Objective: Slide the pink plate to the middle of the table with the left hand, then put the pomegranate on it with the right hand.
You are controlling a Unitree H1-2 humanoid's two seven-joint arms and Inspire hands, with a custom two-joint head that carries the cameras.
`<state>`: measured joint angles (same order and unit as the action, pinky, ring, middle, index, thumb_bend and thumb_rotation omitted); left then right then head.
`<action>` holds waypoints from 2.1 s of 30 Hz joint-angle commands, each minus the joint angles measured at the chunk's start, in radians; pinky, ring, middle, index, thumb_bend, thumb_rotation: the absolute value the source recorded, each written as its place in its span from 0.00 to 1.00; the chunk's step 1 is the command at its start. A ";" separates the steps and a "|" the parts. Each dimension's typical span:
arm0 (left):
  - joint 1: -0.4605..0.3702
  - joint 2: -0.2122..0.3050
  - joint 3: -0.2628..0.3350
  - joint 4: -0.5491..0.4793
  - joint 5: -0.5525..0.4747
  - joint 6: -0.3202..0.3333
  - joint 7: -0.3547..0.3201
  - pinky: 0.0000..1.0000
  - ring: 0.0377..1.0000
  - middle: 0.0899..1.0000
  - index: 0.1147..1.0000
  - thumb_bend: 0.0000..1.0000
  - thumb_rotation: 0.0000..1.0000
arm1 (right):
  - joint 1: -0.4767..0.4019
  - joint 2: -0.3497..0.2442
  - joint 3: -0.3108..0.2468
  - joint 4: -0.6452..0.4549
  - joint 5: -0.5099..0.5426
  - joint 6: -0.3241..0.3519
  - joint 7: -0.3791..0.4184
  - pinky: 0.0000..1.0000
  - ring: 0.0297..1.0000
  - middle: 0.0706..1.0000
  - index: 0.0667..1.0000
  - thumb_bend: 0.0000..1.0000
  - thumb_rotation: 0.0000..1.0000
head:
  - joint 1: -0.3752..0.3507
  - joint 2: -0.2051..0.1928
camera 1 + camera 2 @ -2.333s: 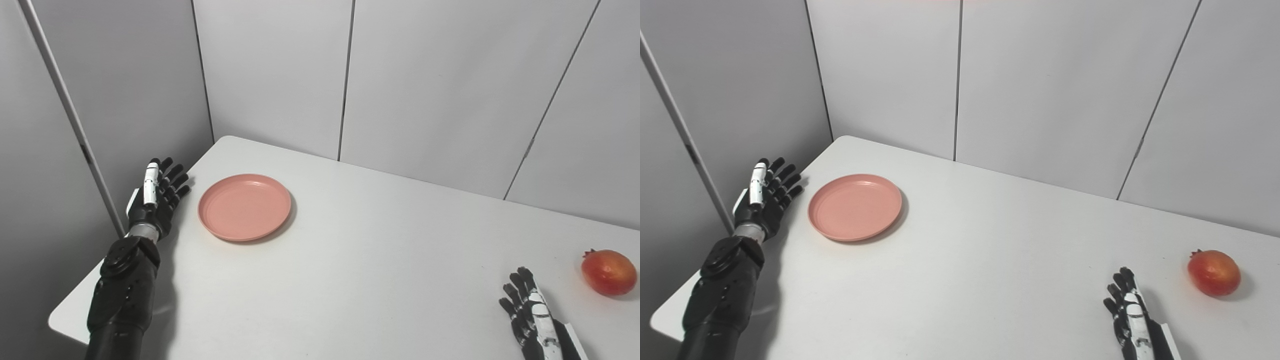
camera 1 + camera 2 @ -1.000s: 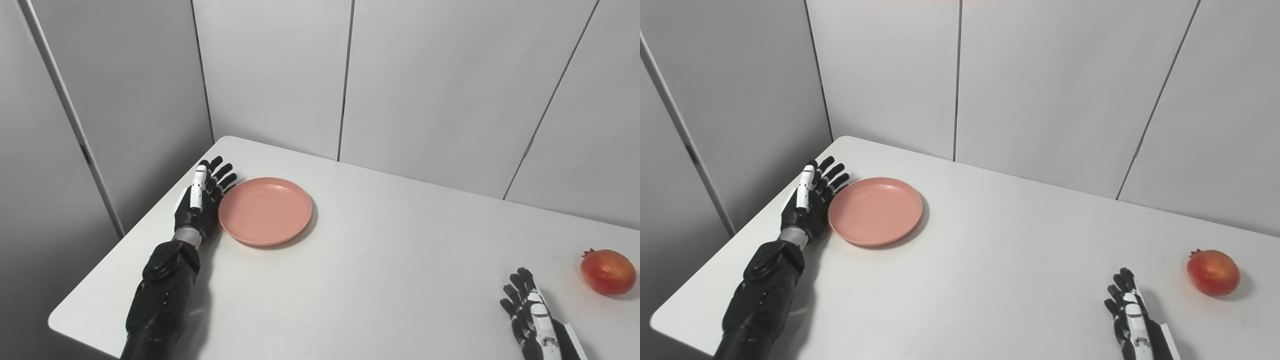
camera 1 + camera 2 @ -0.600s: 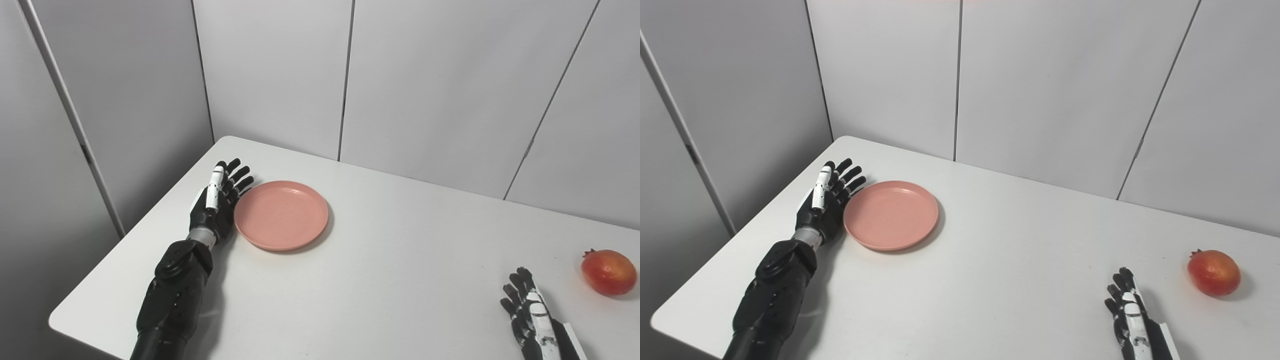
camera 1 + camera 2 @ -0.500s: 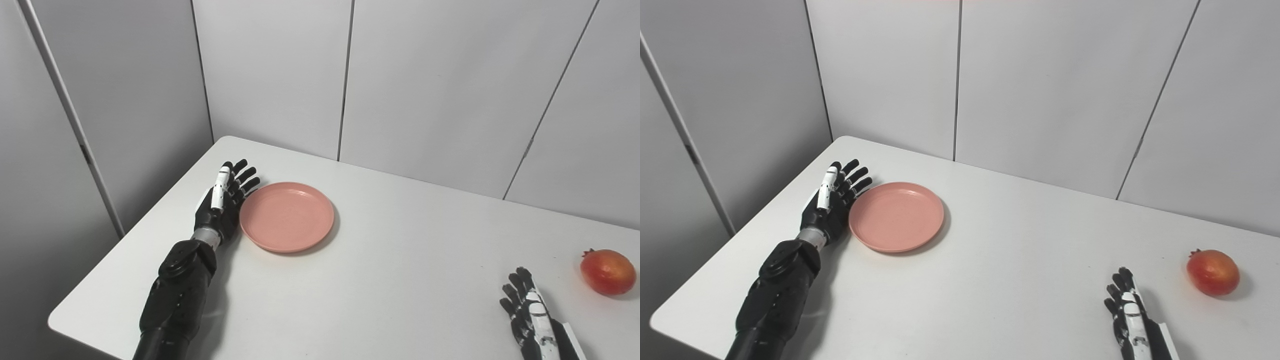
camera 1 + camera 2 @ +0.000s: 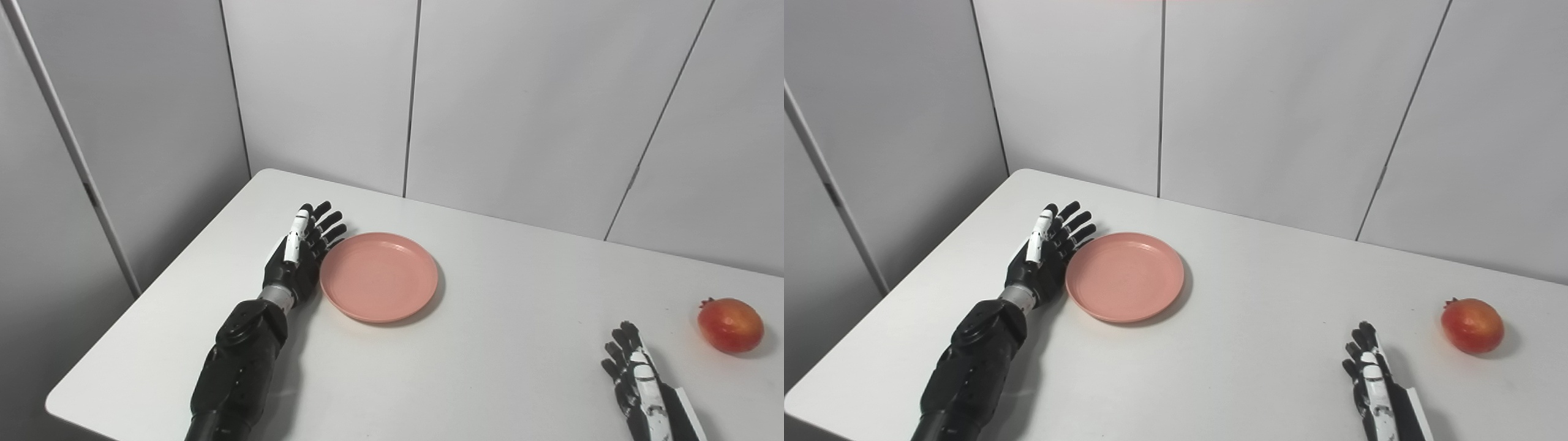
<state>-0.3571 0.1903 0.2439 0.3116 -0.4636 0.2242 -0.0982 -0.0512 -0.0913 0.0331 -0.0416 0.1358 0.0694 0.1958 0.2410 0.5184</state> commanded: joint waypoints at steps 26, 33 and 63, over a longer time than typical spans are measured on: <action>0.010 -0.116 -0.148 -0.113 0.041 0.132 -0.051 0.89 0.88 0.89 0.87 0.37 1.00 | -0.043 0.054 0.021 -0.066 -0.063 0.032 -0.068 0.98 0.98 0.99 1.00 0.21 1.00 | -0.154 0.085; 0.039 -0.154 -0.189 -0.172 0.047 0.163 -0.055 0.90 0.89 0.89 0.89 0.39 1.00 | -0.046 0.067 0.022 -0.091 -0.073 0.061 -0.081 0.99 0.97 0.99 1.00 0.23 1.00 | -0.196 0.104; 0.143 -0.185 -0.205 -0.254 0.084 0.104 -0.080 0.90 0.89 0.90 0.89 0.40 1.00 | -0.080 0.039 0.014 -0.172 -0.126 0.096 -0.102 0.97 0.96 0.97 0.97 0.26 1.00 | -0.391 0.111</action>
<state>-0.2198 -0.0002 0.0329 0.0583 -0.3889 0.3416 -0.1755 -0.0820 -0.0386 0.0527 -0.1609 0.0210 0.1534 0.0959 -0.1501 0.6305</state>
